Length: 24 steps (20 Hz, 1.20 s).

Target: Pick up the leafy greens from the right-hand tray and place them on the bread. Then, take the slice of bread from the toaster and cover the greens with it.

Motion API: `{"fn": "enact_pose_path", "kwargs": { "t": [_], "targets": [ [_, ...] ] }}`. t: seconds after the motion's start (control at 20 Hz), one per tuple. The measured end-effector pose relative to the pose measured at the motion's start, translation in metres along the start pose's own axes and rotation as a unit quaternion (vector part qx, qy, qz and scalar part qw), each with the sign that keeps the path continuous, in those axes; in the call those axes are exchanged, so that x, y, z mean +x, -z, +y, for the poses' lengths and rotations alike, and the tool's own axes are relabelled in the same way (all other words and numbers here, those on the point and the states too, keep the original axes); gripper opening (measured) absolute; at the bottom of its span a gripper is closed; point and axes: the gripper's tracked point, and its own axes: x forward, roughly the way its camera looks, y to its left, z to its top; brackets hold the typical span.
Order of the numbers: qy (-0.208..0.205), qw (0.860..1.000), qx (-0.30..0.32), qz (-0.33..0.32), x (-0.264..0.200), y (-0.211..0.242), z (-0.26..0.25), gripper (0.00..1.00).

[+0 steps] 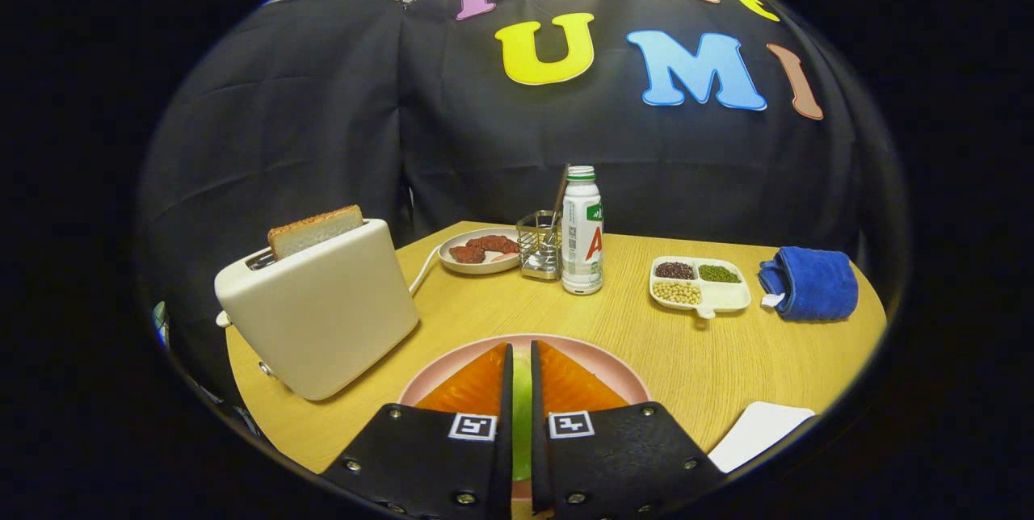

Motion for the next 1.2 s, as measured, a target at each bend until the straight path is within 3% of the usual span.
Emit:
{"fn": "enact_pose_path", "kwargs": {
  "t": [0.5, 1.05, 1.1, 1.2],
  "targets": [
    [-0.023, 0.996, 0.010, -0.083, -0.029, -0.048, 0.058, 0.09],
    [-0.110, 0.987, 0.009, -0.118, -0.031, -0.061, 0.189, 0.10],
    [-0.112, 0.987, 0.009, -0.117, -0.028, -0.061, 0.196, 0.19],
    [-0.112, 0.987, 0.012, -0.115, -0.020, -0.059, 0.205, 0.24]
  ]
}}
